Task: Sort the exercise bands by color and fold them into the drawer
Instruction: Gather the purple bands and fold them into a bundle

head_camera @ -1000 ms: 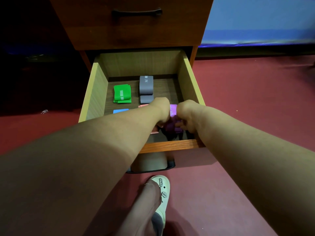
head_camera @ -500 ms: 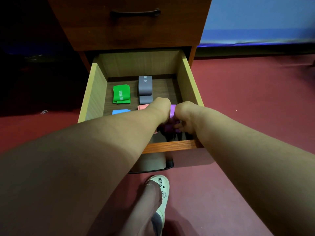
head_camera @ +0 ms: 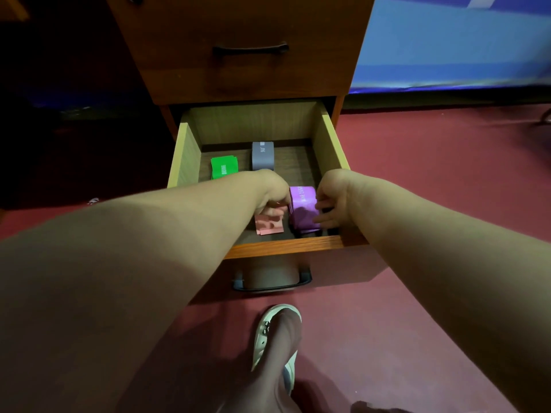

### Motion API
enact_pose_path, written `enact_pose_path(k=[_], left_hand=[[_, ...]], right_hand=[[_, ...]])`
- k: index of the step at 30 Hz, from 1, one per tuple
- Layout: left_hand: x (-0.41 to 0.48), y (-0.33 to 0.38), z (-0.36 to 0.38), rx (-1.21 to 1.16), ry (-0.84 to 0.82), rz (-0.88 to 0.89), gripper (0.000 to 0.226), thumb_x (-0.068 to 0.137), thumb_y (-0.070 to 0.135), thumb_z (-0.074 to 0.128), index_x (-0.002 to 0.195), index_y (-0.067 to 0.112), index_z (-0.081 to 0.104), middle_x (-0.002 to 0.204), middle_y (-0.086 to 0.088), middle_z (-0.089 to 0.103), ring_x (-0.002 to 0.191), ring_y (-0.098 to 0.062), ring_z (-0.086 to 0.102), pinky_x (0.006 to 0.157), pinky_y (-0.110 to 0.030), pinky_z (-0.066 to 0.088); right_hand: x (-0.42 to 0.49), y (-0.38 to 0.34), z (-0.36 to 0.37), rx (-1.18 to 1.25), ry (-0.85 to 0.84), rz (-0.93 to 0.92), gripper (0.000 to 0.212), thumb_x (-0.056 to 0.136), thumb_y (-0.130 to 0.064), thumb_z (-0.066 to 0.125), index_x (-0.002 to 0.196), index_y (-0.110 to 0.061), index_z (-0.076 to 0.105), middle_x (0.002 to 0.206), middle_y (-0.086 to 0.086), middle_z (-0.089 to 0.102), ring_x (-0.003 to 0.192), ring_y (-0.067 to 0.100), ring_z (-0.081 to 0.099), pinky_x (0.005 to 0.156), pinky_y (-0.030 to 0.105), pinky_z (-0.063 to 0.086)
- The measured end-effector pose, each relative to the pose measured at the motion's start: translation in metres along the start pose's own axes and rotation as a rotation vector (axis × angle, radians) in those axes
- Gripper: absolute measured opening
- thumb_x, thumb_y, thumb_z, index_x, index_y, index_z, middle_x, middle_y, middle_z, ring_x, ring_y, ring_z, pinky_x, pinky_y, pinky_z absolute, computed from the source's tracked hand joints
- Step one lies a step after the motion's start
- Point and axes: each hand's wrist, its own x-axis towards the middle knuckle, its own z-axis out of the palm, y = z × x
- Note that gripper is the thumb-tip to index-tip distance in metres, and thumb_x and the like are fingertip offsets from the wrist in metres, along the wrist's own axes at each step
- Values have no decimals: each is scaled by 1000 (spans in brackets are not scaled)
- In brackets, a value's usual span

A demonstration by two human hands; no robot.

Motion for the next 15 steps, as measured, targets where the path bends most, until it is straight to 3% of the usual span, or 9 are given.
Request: enact_pose_path(k=[2, 4, 6, 9, 12, 15], left_hand=[[-19, 2, -6, -128, 33, 5, 14, 99, 5, 47, 88, 11, 53, 65, -3, 58, 54, -6, 56, 48, -16, 50], [-33, 3, -11, -266, 60, 24, 21, 100, 7, 45, 79, 9, 50, 64, -2, 56, 54, -8, 56, 45, -17, 49], [-50, 3, -14, -405, 75, 33, 19, 100, 10, 44, 82, 7, 49, 74, -3, 51, 62, -12, 54, 52, -23, 52], [-79, -1, -18, -617, 106, 63, 11, 100, 9, 42, 103, 6, 51, 81, -4, 53, 68, -14, 55, 71, -29, 52], [-98, -10, -24, -788, 158, 52, 21, 99, 10, 41, 114, 8, 55, 79, -4, 55, 68, -14, 56, 58, -28, 49], [-124, -21, -32, -881, 191, 39, 27, 99, 10, 42, 120, 4, 57, 86, -5, 58, 74, -14, 58, 67, -28, 50]], right_hand=[[-11, 5, 0, 50, -11, -20, 22, 100, -15, 30, 109, -5, 47, 85, 10, 47, 117, 35, 50, 103, 49, 42], [-25, 9, 2, 121, 20, -64, 18, 98, -12, 30, 103, -7, 46, 77, 9, 43, 100, 32, 53, 104, 49, 43], [-40, 12, 1, 168, 35, -126, 20, 97, -9, 32, 106, -6, 50, 90, 15, 52, 94, 34, 60, 97, 43, 49], [-63, 10, -1, 294, 23, -212, 38, 99, -12, 36, 135, -2, 44, 131, 18, 54, 118, 34, 58, 73, 32, 56], [-87, 16, 0, 346, 47, -216, 40, 99, -10, 38, 136, 1, 45, 120, 21, 61, 100, 32, 66, 68, 31, 54], [-115, 21, 5, 319, 37, -208, 38, 98, -6, 41, 135, 0, 44, 118, 21, 61, 93, 31, 66, 63, 31, 55]])
